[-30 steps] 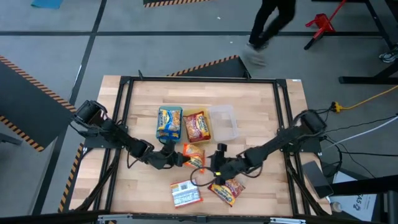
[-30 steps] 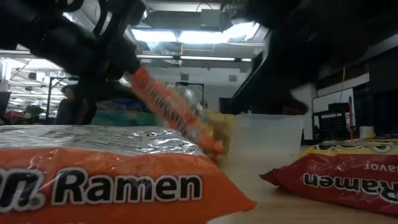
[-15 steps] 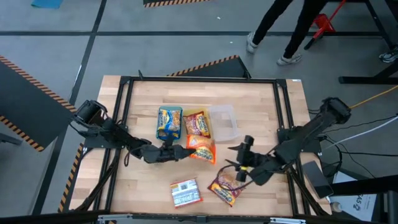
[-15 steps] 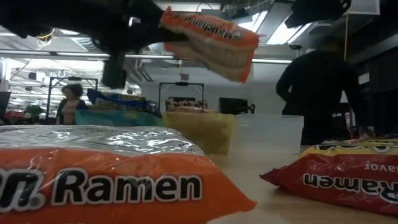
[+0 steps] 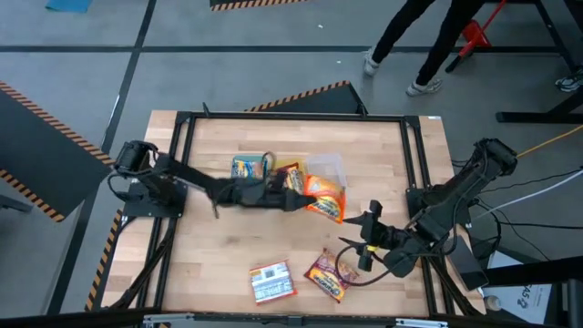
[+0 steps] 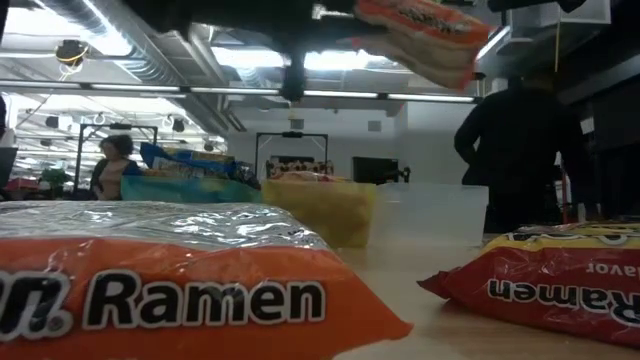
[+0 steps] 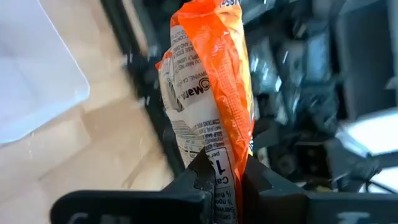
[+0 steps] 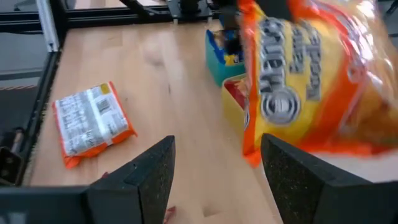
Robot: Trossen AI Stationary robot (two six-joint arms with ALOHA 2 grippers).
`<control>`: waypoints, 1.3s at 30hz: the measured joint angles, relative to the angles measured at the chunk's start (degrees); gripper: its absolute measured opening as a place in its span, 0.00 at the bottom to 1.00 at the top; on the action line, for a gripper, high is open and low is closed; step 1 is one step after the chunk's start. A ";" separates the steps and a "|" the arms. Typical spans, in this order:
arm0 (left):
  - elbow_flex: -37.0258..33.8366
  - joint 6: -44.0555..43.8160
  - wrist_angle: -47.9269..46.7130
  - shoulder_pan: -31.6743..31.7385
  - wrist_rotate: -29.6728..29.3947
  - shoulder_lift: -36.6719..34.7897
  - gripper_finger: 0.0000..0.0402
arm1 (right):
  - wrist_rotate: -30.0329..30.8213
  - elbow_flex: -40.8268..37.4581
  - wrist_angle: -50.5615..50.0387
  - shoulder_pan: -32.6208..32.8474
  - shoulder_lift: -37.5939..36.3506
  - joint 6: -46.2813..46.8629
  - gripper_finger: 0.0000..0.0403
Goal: Sort Maruchan noodles
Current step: Put the orange bag into the white bin
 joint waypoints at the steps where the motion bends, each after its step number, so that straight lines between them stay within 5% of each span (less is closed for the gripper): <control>1: 1.42 0.14 -3.24 1.78 4.37 0.00 0.04 | -0.32 0.00 0.02 0.31 0.00 0.32 0.55; 5: 7.86 4.30 -18.07 9.23 18.56 0.00 0.04 | -0.85 0.00 -0.02 2.00 0.00 2.66 0.55; 10: 15.27 13.27 -33.68 18.77 28.26 0.00 0.04 | -0.47 0.00 0.00 4.36 0.00 5.59 0.55; 20: 18.32 28.14 -40.29 31.38 36.63 -0.04 0.04 | 1.35 0.00 -0.27 5.10 0.25 7.23 0.55; 31: 19.19 36.89 -41.92 34.34 40.83 1.33 0.04 | 2.72 0.00 -0.38 5.10 2.23 8.55 0.55; 39: 36.93 44.52 -59.91 33.22 44.73 12.23 0.04 | 2.08 0.00 -0.37 5.10 2.54 10.14 0.55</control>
